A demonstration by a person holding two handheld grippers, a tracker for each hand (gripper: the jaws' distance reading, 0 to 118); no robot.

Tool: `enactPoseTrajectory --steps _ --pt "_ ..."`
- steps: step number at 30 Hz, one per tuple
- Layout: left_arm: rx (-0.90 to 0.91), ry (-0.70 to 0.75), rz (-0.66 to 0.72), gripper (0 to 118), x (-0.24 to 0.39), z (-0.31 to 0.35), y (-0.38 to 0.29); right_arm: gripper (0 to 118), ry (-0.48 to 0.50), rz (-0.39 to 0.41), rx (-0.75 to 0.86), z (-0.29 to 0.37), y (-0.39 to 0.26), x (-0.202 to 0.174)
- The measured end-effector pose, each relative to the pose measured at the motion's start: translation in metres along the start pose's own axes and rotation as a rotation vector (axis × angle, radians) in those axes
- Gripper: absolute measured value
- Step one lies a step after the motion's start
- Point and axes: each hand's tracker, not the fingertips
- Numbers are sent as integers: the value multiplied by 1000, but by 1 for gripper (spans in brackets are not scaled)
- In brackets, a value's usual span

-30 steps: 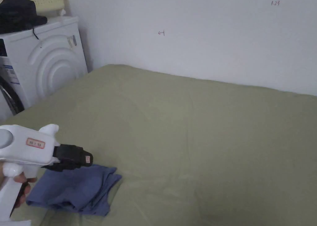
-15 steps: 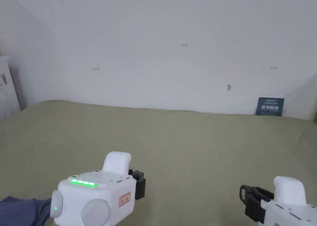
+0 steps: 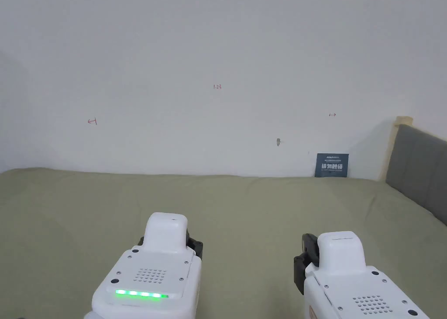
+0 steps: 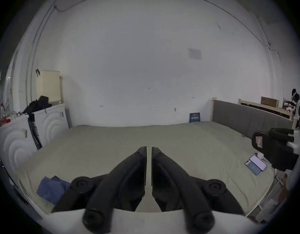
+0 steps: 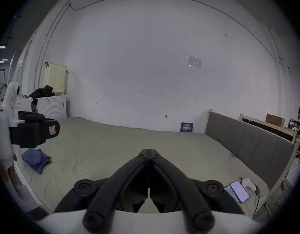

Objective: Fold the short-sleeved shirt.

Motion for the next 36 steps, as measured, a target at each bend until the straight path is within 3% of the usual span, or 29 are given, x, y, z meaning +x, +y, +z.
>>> enactPoseTrajectory --steps 4,6,8,9,10,11,13,19,26,32,36 --pt "0 -10 35 12 -10 2 7 1 5 -22 7 1 3 3" --pt "6 3 41 23 -14 2 10 15 7 -28 10 0 6 5" --pt "15 22 42 99 -15 1 11 92 6 -32 10 0 9 6" --pt "13 46 44 110 -16 -1 11 115 -7 -36 11 -1 10 7" --pt "1 46 40 118 -18 -4 11 118 -15 -41 8 -3 11 7" --pt "20 56 45 118 -21 -1 9 116 -64 -46 101 3 12 12" --pt "17 58 40 118 -23 -3 9 118 -44 -39 36 -3 15 15" --pt "28 57 52 118 -23 5 10 118 -46 -50 49 5 15 8" --pt "41 58 51 118 -20 13 12 118 -57 1 45 2 19 3" --pt "8 65 50 118 -15 18 12 118 35 17 42 9 22 -1" --pt "21 60 58 118 -15 23 15 118 14 10 42 7 21 -1"
